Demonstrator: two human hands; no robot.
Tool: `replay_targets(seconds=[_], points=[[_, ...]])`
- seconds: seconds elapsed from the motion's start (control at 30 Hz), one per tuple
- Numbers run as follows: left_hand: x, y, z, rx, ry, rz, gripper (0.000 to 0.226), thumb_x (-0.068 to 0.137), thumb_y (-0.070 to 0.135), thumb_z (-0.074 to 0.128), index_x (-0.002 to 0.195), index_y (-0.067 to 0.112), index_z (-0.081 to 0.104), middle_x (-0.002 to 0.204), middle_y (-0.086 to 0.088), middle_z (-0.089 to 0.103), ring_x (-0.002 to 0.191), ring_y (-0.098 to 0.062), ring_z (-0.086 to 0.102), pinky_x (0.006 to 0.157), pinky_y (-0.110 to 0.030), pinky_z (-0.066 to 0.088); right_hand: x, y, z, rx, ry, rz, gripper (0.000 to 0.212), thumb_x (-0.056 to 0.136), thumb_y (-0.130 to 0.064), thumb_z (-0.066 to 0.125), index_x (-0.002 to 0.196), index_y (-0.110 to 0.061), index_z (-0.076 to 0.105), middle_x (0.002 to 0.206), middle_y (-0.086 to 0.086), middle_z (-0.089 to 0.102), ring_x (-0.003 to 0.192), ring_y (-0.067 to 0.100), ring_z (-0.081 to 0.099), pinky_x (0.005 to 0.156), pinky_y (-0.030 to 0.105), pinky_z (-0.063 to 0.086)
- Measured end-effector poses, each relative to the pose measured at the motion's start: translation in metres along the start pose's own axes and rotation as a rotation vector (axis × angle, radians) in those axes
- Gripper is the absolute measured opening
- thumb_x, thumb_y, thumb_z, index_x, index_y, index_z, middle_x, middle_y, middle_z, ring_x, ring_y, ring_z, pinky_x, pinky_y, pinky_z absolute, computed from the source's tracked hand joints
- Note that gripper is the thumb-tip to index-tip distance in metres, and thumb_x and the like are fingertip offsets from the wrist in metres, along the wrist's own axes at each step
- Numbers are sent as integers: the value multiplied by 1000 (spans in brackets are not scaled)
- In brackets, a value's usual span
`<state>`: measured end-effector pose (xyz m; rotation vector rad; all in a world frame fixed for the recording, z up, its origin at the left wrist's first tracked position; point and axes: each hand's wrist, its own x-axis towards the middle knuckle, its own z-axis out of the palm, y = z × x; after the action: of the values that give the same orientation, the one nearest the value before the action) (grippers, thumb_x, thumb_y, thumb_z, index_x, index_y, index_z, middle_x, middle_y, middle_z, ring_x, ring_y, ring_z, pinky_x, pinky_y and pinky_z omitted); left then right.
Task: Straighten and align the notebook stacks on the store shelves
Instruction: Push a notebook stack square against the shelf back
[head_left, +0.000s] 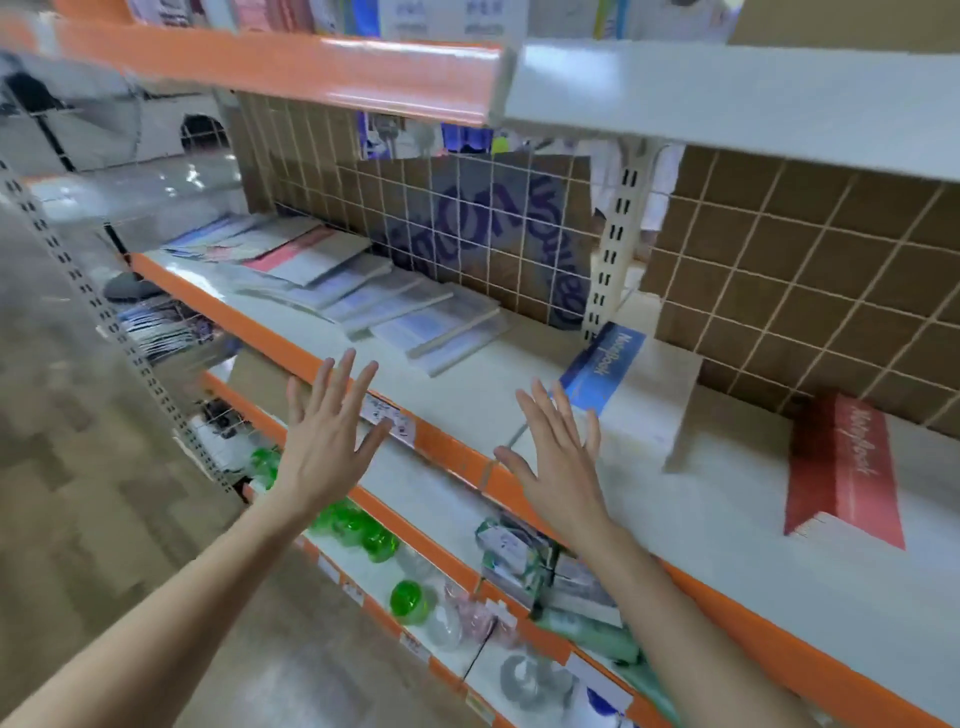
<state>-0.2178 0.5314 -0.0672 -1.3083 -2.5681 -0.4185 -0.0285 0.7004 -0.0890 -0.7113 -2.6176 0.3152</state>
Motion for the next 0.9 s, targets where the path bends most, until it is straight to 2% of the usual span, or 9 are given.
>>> replay_targets(seconds=[0.13, 0.27, 0.37, 0.43, 0.63, 0.7, 0.77, 0.83, 0.9], points=[[11, -98, -16, 25, 31, -31, 93, 82, 75, -4, 148, 18, 27, 156, -7, 16, 144, -31, 13, 112, -53, -1, 61, -76, 50, -4, -45, -58, 62, 98, -51, 33, 150, -26, 13, 157, -11, -8, 143, 6, -17, 110, 36, -20], [18, -185, -27, 57, 15, -105, 81, 85, 68, 13, 148, 19, 25, 157, -5, 13, 145, -28, 9, 113, -55, 0, 121, -148, 93, 22, -39, -96, 61, 98, -47, 36, 151, -25, 13, 159, -9, -3, 141, 2, -18, 109, 34, -19], [32, -236, -28, 87, 16, -120, 96, 77, 77, -10, 149, 22, 23, 158, -2, 8, 146, -24, 6, 113, -52, -3, 155, -183, 116, 66, -48, -83, 61, 97, -47, 37, 151, -25, 16, 159, -8, 0, 144, 5, -12, 109, 33, -20], [45, -260, -25, 101, 11, -119, 99, 75, 76, -13, 149, 22, 23, 158, -2, 8, 146, -24, 7, 114, -51, -3, 177, -193, 128, 52, -66, -79, 62, 98, -46, 38, 150, -24, 15, 159, -7, 1, 145, 7, -9, 110, 34, -18], [123, -316, 5, 126, -23, -125, 82, 83, 70, 8, 150, 23, 15, 159, -2, 3, 146, -24, 0, 113, -47, -12, 276, -208, 168, 36, -97, -14, 69, 96, -50, 41, 151, -20, 14, 160, -2, 3, 147, 13, -4, 115, 43, -6], [157, -329, 17, 146, -49, -94, 83, 82, 72, 7, 150, 25, 6, 158, -1, -3, 146, -24, -5, 112, -48, -13, 313, -210, 185, 26, -125, -2, 74, 94, -53, 41, 152, -20, 9, 160, -2, 0, 146, 14, -6, 116, 47, -4], [191, -336, 29, 168, -94, -70, 79, 88, 69, 19, 149, 25, -7, 156, 0, -17, 144, -24, -15, 112, -50, -14, 346, -212, 199, 23, -169, 26, 81, 92, -58, 41, 152, -18, 3, 160, 0, -4, 146, 16, -9, 115, 50, -4], [221, -341, 40, 198, -157, -28, 88, 89, 66, 34, 147, 23, -16, 152, 0, -27, 141, -24, -24, 111, -51, -16, 370, -215, 211, 33, -212, 62, 92, 88, -63, 44, 152, -16, -4, 160, 1, -9, 145, 16, -13, 115, 52, -5], [249, -344, 51, 226, -190, 52, 99, 84, 70, 41, 148, 22, -17, 154, -2, -27, 139, -24, -28, 109, -49, -19, 389, -217, 222, 43, -237, 77, 102, 84, -68, 47, 151, -16, -9, 159, 0, -12, 145, 15, -15, 114, 53, -5]])
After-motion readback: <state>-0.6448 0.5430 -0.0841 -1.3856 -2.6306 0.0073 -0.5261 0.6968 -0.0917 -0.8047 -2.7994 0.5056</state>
